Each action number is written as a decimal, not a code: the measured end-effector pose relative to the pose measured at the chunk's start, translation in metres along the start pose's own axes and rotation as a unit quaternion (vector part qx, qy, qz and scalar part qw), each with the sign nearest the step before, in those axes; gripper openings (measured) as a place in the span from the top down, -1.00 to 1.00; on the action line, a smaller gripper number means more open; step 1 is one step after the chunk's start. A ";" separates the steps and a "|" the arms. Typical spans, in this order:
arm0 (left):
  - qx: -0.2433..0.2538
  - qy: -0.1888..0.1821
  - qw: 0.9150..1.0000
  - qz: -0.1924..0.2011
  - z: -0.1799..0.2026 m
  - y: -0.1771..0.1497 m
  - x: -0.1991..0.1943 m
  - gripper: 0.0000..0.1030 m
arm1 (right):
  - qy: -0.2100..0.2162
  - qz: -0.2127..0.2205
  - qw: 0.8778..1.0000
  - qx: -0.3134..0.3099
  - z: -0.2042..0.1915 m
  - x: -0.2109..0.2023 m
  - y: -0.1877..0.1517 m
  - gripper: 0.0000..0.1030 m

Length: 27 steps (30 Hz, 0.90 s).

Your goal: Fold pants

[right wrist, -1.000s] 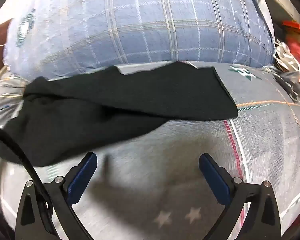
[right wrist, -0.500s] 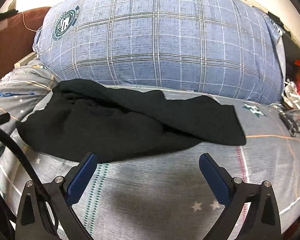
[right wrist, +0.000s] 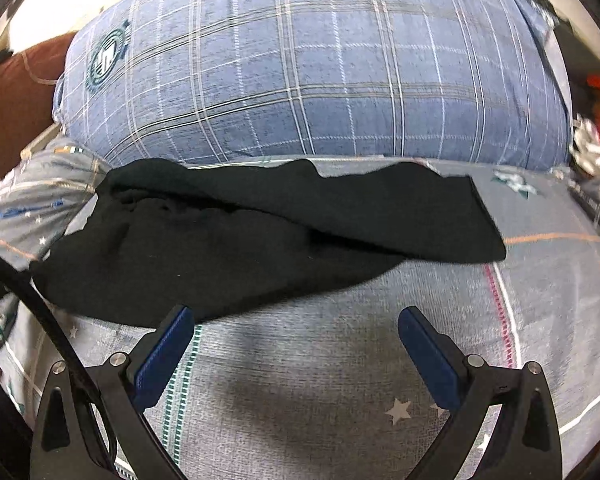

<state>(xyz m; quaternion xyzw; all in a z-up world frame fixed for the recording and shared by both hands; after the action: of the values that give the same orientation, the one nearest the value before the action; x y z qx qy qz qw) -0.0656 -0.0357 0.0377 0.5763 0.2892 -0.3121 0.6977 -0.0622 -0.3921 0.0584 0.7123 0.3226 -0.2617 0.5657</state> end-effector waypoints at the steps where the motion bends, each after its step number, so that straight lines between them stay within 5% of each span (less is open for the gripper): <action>1: -0.015 -0.007 1.000 -0.004 -0.004 -0.002 0.004 -1.00 | 0.007 -0.005 1.000 0.006 0.003 0.003 -0.001 -1.00; 14: -0.101 -0.056 0.993 -0.002 0.002 0.026 0.041 -1.00 | 0.130 -0.020 0.983 0.132 0.018 0.048 0.016 -0.97; 16: -0.115 -0.068 0.991 -0.010 0.004 0.032 0.050 -1.00 | 0.138 -0.007 0.982 0.130 0.016 0.051 0.023 -0.83; 17: -0.119 -0.065 0.991 -0.007 0.006 0.035 0.051 -1.00 | 0.140 -0.011 0.982 0.126 0.013 0.056 0.026 -0.49; 18: -0.118 -0.066 0.991 -0.004 0.008 0.037 0.051 -0.90 | 0.141 -0.012 0.982 0.125 0.013 0.060 0.029 0.03; 19: -0.113 -0.074 0.991 -0.003 0.012 0.039 0.052 -0.72 | 0.146 -0.017 0.981 0.125 0.011 0.065 0.030 0.26; 20: -0.104 -0.082 0.991 -0.009 0.016 0.042 0.054 -0.12 | 0.158 -0.015 0.979 0.125 0.010 0.066 0.031 0.61; 21: -0.092 -0.080 0.992 -0.021 0.020 0.043 0.057 0.49 | 0.160 -0.006 0.979 0.122 0.010 0.063 0.030 0.72; 23: -0.076 -0.087 0.993 -0.037 0.024 0.044 0.057 0.75 | 0.155 0.015 0.982 0.104 0.001 0.050 0.028 0.90; 27: -0.033 -0.087 0.996 -0.010 0.029 0.045 0.023 0.78 | 0.152 0.014 0.984 0.094 -0.006 0.028 0.021 0.90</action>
<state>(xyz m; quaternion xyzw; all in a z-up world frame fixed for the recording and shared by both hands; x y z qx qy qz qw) -0.0151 -0.0603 0.0527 0.5207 0.2431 -0.3590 0.7355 -0.0280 -0.3848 0.0518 0.7984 0.3689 -0.1712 0.4440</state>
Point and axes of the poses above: each gripper's, at about its wrist camera, not at the fingertips, and x roughly the way its jaws point, z to its right, y to its top, the point moved 1 cm from there along x, roughly the way its jaws point, and after that the axes turned 5 degrees about x, right-handed, at the moved point
